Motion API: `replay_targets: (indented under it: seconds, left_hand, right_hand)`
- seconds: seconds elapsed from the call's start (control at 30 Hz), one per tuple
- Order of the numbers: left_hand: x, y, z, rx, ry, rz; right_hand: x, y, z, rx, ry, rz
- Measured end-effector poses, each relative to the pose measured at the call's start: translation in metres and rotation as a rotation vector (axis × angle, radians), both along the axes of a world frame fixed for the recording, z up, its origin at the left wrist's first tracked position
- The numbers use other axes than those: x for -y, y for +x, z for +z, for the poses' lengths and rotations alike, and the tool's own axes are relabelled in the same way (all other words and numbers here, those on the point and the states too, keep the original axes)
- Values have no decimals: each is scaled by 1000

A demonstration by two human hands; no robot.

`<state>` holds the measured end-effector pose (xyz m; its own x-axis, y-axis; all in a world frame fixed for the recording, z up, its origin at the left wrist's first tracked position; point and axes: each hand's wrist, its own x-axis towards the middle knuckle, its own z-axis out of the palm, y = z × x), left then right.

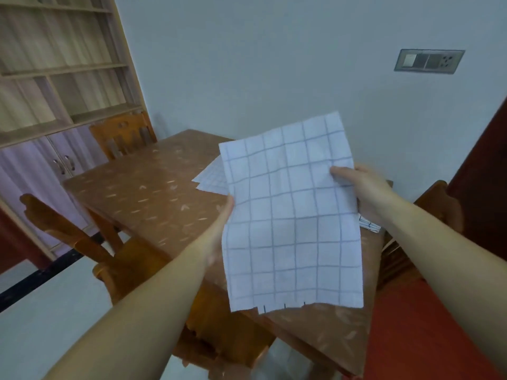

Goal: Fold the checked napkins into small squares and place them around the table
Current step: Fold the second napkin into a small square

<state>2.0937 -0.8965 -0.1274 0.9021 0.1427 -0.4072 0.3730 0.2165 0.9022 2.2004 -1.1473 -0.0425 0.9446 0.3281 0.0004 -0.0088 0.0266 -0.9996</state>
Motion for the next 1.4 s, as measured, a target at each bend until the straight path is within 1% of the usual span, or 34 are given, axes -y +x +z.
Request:
replay_targets:
  seconds: [0.07, 0.1, 0.13, 0.17, 0.27, 0.37, 0.43, 0.5, 0.63, 0.7, 0.83, 0.9, 1.0, 1.03, 1.1, 1.17, 1.23, 1.33, 1.4]
  left_hand:
    - [9, 1, -1, -5, -161, -40]
    - [15, 0, 5, 2, -219, -53]
    - [13, 4, 4, 19, -237, -66]
    - [14, 6, 7, 27, -212, -110]
    - [12, 15, 7, -34, -37, -196]
    - [16, 19, 8, -58, 23, -114]
    - [18, 23, 6, -43, 59, -69]
    - [17, 25, 4, -37, 81, -33]
    - [19, 23, 12, -32, 141, -79]
    - [18, 23, 14, -2, 130, -58]
    - [14, 27, 10, 22, 113, -51]
    - [13, 27, 7, 35, 104, -32]
    - [13, 26, 2, 49, 66, -21]
    - [14, 24, 0, 42, 53, -32]
    - [14, 21, -1, -21, 38, -95]
    - [16, 18, -1, -102, 69, -194]
    - [16, 17, -3, -119, 103, -236]
    - [17, 19, -4, -88, 136, -132]
    - [18, 22, -4, -50, 123, -55]
  right_hand:
    - [11, 6, -17, -75, -27, -64]
    - [16, 9, -26, -112, -49, -92]
    - [21, 12, -35, -148, -63, -118]
    - [26, 15, -43, -184, -69, -140]
    - [35, 21, -62, -277, -77, -173]
    - [43, 11, -82, -364, -279, -33]
    - [47, 2, -96, -431, -343, 40]
    - [48, 1, -103, -437, -294, 22]
    - [51, 13, -100, -310, -166, -125]
    - [51, 12, -97, -306, -147, -123]
    - [50, 6, -98, -344, -161, -109]
    - [50, 4, -99, -410, -184, -97]
    - [52, -2, -104, -529, -305, -25]
    - [51, -4, -106, -554, -297, -19]
    - [49, -4, -111, -552, -155, -51]
    - [48, -2, -112, -499, -21, -98]
    - [49, -1, -111, -437, 9, -117]
    - [52, 1, -104, -394, 43, -144]
    - [55, 0, -104, -393, 76, -182]
